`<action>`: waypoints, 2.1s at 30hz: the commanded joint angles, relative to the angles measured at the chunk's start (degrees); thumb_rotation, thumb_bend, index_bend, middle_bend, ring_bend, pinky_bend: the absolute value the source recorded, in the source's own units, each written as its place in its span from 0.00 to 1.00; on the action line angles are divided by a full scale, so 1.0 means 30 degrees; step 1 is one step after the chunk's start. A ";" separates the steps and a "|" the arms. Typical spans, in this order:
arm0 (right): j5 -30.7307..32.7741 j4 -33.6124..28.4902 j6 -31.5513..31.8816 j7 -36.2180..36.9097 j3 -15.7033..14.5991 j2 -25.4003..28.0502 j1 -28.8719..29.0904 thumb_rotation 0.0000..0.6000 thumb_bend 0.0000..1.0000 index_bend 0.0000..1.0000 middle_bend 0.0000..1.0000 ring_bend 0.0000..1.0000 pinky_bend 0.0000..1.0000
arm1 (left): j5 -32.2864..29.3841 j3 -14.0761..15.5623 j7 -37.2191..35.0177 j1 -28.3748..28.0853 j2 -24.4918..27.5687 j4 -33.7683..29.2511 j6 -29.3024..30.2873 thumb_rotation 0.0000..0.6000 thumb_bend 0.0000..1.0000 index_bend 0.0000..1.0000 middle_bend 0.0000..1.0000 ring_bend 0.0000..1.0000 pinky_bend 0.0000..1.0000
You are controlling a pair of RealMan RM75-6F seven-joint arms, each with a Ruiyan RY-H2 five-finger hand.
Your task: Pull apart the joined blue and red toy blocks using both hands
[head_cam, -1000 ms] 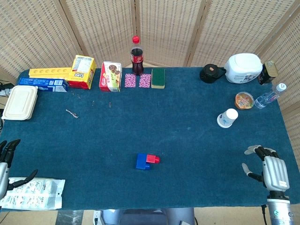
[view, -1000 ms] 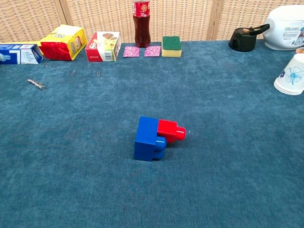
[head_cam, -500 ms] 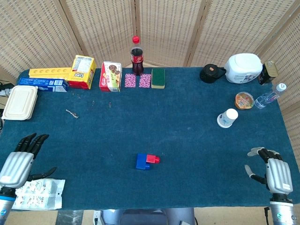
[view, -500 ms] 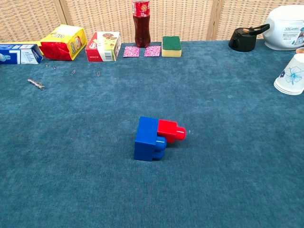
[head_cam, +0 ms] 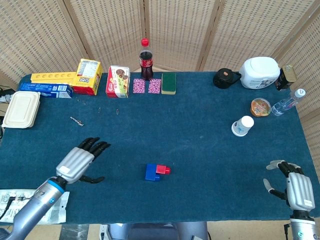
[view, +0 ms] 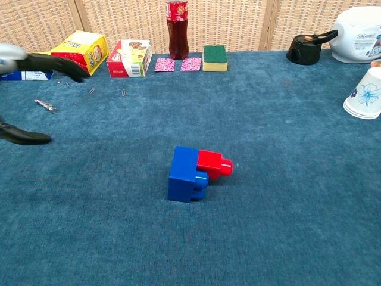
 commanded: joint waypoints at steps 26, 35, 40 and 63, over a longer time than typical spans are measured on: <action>0.0017 0.1174 0.0442 0.1779 -0.0057 0.0098 -0.0713 1.00 0.32 0.43 0.36 0.37 0.24 | -1.2244 0.0201 0.9762 -0.7983 -1.1172 0.3913 0.2753 0.67 0.21 0.19 0.15 0.09 0.09; 0.0067 0.1383 0.0395 0.1968 -0.0052 0.0085 -0.0819 1.00 0.32 0.43 0.36 0.37 0.24 | -1.2442 0.0205 0.8687 -0.8113 -1.2108 0.5201 0.2957 0.67 0.23 0.28 0.21 0.14 0.10; 0.0093 0.1376 0.0358 0.1915 -0.0042 0.0086 -0.0848 1.00 0.32 0.43 0.36 0.37 0.24 | -1.1847 0.0079 0.7574 -0.8078 -1.2505 0.5823 0.2647 0.68 0.24 0.33 0.23 0.16 0.11; -0.0940 -0.0072 -0.1584 0.3701 0.0355 0.0241 0.0761 1.00 0.32 0.42 0.36 0.39 0.33 | -0.8582 -0.2426 0.2392 -0.9464 -0.8479 0.6446 -0.2150 0.68 0.28 0.46 0.33 0.23 0.19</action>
